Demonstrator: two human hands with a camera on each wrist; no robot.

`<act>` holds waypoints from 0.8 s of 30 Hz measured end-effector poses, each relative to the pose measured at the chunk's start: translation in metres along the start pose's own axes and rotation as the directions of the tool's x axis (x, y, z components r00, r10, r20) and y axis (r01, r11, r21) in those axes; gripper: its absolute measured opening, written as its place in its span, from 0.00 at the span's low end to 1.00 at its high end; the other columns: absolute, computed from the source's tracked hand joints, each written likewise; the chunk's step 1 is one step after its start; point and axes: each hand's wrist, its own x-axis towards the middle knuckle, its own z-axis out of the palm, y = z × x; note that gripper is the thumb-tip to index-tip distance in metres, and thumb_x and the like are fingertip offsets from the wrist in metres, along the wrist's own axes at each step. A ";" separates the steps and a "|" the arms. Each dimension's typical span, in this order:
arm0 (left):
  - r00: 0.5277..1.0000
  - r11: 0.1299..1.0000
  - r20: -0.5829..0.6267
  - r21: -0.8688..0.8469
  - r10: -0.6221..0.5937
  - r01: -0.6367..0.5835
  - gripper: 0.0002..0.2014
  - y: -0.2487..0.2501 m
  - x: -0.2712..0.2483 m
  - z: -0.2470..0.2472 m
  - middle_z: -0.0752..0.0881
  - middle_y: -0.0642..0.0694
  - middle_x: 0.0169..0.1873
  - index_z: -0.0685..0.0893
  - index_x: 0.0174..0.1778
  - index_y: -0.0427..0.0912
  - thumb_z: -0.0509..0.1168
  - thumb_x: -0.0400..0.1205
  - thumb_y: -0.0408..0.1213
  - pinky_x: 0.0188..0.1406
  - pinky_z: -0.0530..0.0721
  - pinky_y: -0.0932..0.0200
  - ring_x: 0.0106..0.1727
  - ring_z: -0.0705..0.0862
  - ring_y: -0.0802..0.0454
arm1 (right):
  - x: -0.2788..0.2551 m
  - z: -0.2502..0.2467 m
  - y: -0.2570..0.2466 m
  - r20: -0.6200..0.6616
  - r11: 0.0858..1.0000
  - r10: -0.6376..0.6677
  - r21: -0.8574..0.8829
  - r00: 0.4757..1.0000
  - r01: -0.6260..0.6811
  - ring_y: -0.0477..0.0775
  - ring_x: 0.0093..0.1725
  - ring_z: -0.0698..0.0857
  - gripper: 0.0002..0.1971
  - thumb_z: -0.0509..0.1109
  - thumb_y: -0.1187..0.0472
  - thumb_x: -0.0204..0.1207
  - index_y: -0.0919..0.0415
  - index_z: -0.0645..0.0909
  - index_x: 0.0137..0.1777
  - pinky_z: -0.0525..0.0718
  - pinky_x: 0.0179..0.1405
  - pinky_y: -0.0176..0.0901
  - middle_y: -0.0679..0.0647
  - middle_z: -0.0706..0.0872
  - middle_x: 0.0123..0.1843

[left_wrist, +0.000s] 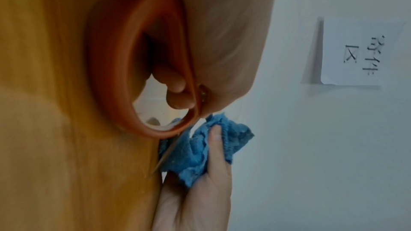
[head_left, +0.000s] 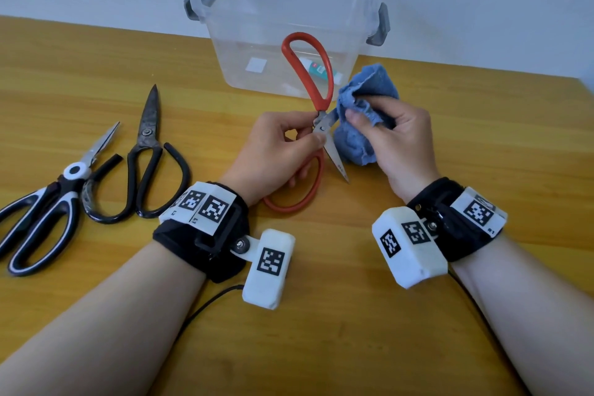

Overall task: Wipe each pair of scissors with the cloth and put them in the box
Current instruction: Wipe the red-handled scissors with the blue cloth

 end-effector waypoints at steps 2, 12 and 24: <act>1.000 1.000 -0.002 0.009 -0.005 0.005 0.09 -0.001 0.001 0.000 0.77 0.41 0.21 0.88 0.52 0.29 0.65 0.87 0.30 0.18 0.77 0.57 0.19 0.76 0.43 | -0.003 0.001 -0.002 0.135 0.999 -0.020 -0.033 0.991 0.025 0.47 0.56 0.92 0.10 0.79 0.64 0.77 0.53 0.91 0.56 0.90 0.57 0.47 0.45 0.94 0.51; 0.999 0.999 0.024 0.030 -0.027 0.026 0.09 0.000 0.001 -0.001 0.78 0.40 0.21 0.88 0.51 0.29 0.66 0.88 0.33 0.19 0.77 0.59 0.18 0.75 0.47 | 0.000 -0.001 0.000 0.027 0.996 -0.057 -0.071 0.998 0.059 0.40 0.56 0.91 0.12 0.78 0.65 0.78 0.56 0.89 0.61 0.88 0.56 0.39 0.44 0.92 0.53; 1.000 1.000 0.019 0.022 -0.015 0.015 0.11 -0.001 0.000 0.000 0.76 0.43 0.20 0.85 0.53 0.23 0.66 0.88 0.32 0.20 0.77 0.58 0.20 0.76 0.43 | -0.002 0.000 -0.002 -0.029 0.989 -0.101 -0.116 0.994 0.097 0.37 0.51 0.91 0.11 0.79 0.64 0.76 0.50 0.89 0.56 0.88 0.52 0.36 0.37 0.91 0.48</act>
